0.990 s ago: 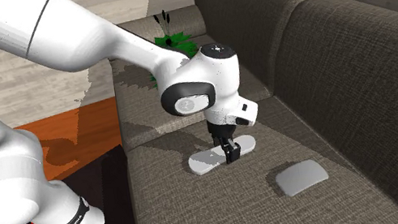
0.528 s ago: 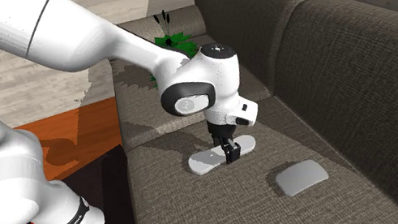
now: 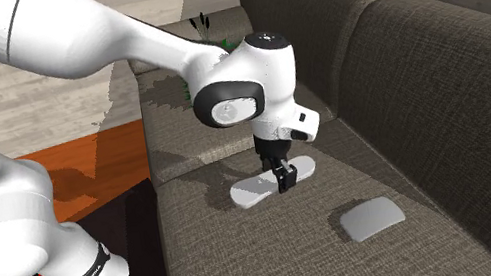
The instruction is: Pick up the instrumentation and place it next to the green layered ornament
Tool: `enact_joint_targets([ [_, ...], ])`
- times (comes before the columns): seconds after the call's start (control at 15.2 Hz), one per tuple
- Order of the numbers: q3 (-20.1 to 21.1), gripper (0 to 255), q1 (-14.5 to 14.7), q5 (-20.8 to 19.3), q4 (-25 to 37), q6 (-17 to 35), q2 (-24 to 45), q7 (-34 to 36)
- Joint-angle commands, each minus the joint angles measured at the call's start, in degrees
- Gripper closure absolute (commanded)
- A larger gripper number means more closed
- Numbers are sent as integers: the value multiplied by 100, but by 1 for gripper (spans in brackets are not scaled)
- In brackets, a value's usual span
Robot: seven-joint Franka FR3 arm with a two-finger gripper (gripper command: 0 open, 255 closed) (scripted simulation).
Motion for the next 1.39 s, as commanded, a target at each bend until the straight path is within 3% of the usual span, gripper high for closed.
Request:
enact_joint_targets([
  [0.0, 8, 255, 2, -24, 77, -156, -81, 27],
  [1.32, 70, 255, 6, -156, 1075, -1715, -656, 152],
])
